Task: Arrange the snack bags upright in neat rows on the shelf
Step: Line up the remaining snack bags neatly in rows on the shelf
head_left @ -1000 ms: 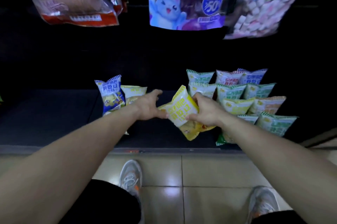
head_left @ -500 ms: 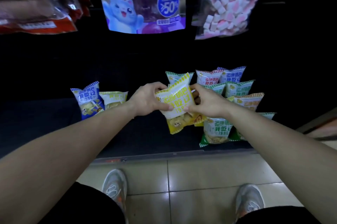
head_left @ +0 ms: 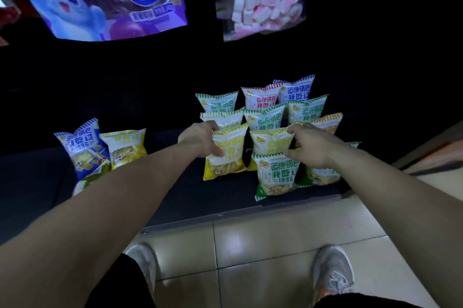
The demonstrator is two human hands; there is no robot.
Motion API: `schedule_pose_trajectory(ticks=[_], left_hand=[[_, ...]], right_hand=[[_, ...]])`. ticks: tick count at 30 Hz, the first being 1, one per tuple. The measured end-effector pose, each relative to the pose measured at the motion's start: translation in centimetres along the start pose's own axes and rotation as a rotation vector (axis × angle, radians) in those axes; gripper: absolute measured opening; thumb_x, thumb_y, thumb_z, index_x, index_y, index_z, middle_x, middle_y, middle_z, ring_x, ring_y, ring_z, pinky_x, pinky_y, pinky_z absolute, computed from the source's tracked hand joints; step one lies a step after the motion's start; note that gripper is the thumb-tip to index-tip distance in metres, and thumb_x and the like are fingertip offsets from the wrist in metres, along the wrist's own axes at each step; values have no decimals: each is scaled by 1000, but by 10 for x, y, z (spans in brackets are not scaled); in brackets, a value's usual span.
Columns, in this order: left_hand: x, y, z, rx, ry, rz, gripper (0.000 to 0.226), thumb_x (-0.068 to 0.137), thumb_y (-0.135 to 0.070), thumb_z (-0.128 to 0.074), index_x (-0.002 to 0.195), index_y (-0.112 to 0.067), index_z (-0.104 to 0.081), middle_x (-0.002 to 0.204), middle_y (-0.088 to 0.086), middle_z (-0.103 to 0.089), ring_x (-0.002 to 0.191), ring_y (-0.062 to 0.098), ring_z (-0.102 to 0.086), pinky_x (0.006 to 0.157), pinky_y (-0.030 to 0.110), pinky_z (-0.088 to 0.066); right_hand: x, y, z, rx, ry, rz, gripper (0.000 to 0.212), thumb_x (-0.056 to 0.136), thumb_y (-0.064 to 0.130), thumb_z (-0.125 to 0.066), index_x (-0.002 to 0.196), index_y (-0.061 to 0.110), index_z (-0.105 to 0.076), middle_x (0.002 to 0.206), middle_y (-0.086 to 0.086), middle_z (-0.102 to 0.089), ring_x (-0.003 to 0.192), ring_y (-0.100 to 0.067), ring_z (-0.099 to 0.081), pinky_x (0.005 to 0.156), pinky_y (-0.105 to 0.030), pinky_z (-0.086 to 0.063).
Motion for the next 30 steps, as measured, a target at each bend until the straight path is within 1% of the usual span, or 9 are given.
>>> schedule_pose_trajectory(ticks=[2, 4, 6, 8, 10, 12, 15, 22, 30], left_hand=[[6, -4, -9, 14, 28, 12, 86, 64, -47, -87, 136, -31, -42, 121, 1, -58, 93, 20, -57, 65, 33, -50], [9, -5, -19, 24, 37, 20, 85, 66, -44, -86, 136, -31, -41, 124, 1, -57, 99, 22, -58, 64, 34, -48], [11, -7, -28, 52, 49, 36, 82, 67, -45, -85, 135, -31, -41, 124, 3, -56, 105, 23, -56, 70, 37, -51], [12, -8, -34, 92, 56, 54, 80, 69, -46, -83, 134, -32, -40, 124, 6, -56, 111, 25, -53, 79, 42, -52], [13, -7, -35, 117, 42, 66, 78, 70, -48, -82, 134, -33, -39, 121, 7, -57, 112, 26, -52, 84, 42, -49], [12, -8, -35, 182, 14, 52, 77, 71, -50, -80, 134, -33, -38, 117, 6, -59, 112, 26, -51, 85, 38, -43], [9, -11, -35, 285, -25, 27, 78, 72, -52, -79, 135, -31, -38, 114, 4, -60, 112, 24, -50, 83, 36, -38], [4, -10, -32, 196, -69, 7, 76, 69, -48, -82, 131, -32, -42, 109, 3, -60, 110, 23, -51, 80, 35, -39], [5, -9, -40, 182, -12, 48, 77, 74, -50, -77, 136, -30, -36, 119, 4, -59, 113, 26, -51, 83, 38, -41]], right_hand=[[2, 0, 1, -7, -4, 7, 75, 92, 55, -57, 153, 27, -23, 161, -4, -20, 137, -30, -39, 100, -45, -44], [3, 3, 4, -8, -10, 23, 74, 92, 54, -57, 153, 27, -24, 160, -4, -21, 138, -30, -38, 103, -47, -43], [2, 6, 4, -8, -10, 34, 73, 92, 53, -57, 152, 27, -24, 160, -5, -22, 137, -29, -39, 103, -45, -42], [0, 8, 3, -20, -7, 40, 72, 93, 52, -57, 152, 27, -24, 159, -5, -22, 135, -29, -41, 101, -43, -42], [-1, 9, 2, -40, 0, 44, 71, 93, 52, -56, 152, 27, -24, 158, -6, -23, 131, -29, -45, 99, -42, -42], [-2, 8, 4, -46, 0, 44, 71, 93, 51, -57, 152, 27, -24, 158, -6, -24, 129, -29, -47, 97, -42, -44], [-4, 6, 8, -39, -8, 31, 72, 93, 51, -57, 152, 27, -25, 159, -6, -22, 135, -30, -41, 100, -44, -44], [-5, 5, 13, -18, -17, 21, 70, 93, 51, -57, 151, 27, -27, 155, -4, -29, 132, -28, -43, 97, -42, -45], [-3, 12, 10, -42, 18, 25, 67, 95, 48, -56, 152, 26, -26, 156, -6, -27, 134, -29, -41, 97, -40, -42]])
Point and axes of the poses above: each hand's wrist, its own x-axis towards the middle knuckle, its own z-axis out of the back of the hand, y = z × x, the point moved 5 cm from there along x, towards the middle knuckle
